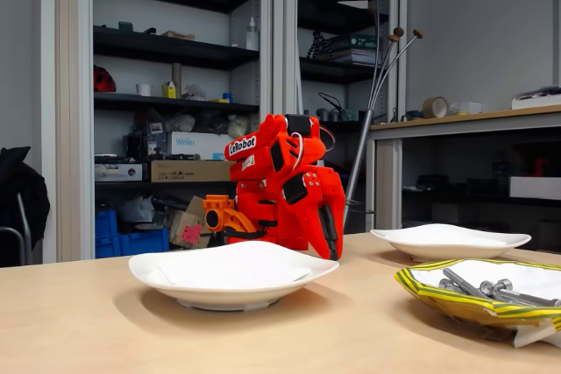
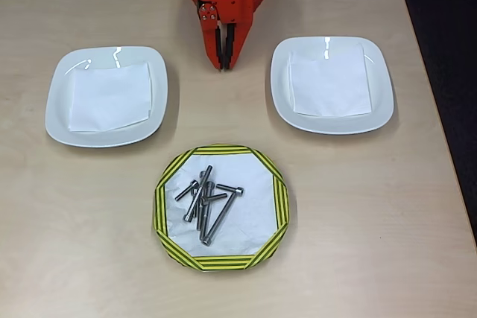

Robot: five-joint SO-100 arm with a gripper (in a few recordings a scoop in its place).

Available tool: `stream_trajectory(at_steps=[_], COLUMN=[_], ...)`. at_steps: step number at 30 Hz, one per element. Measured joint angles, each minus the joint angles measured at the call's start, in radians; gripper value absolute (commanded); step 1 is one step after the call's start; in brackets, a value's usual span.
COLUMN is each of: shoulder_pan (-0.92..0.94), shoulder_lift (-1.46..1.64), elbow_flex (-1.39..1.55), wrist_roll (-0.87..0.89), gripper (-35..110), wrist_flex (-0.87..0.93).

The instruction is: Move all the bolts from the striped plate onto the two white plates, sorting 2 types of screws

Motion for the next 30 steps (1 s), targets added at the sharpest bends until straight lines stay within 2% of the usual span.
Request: stream_trajectory(at_steps=[3, 9, 12, 15, 17, 22, 25, 30], shoulder_pan=[-0.020, -0.046, -0.055, -0.051, -0.054, -0.052, -0.052, -0.041], shoulder_lift=[-0.002, -0.002, -0.006, -0.005, 0.017, -0.091, -0.245, -0.606], elbow_flex=[0.000, -0.002, -0.015, -0.052, -0.118, -0.304, -0.433, -0.655], wrist_roll=[-0.002, -0.003, -0.008, -0.107, -0.146, -0.169, -0.155, -0.094], gripper=[0, 0, 0, 0, 8, 12, 13, 12], wrist_flex=[-0.035, -0.347, -0.431, -0.471, -0.454, -0.367, -0.324, -0.359])
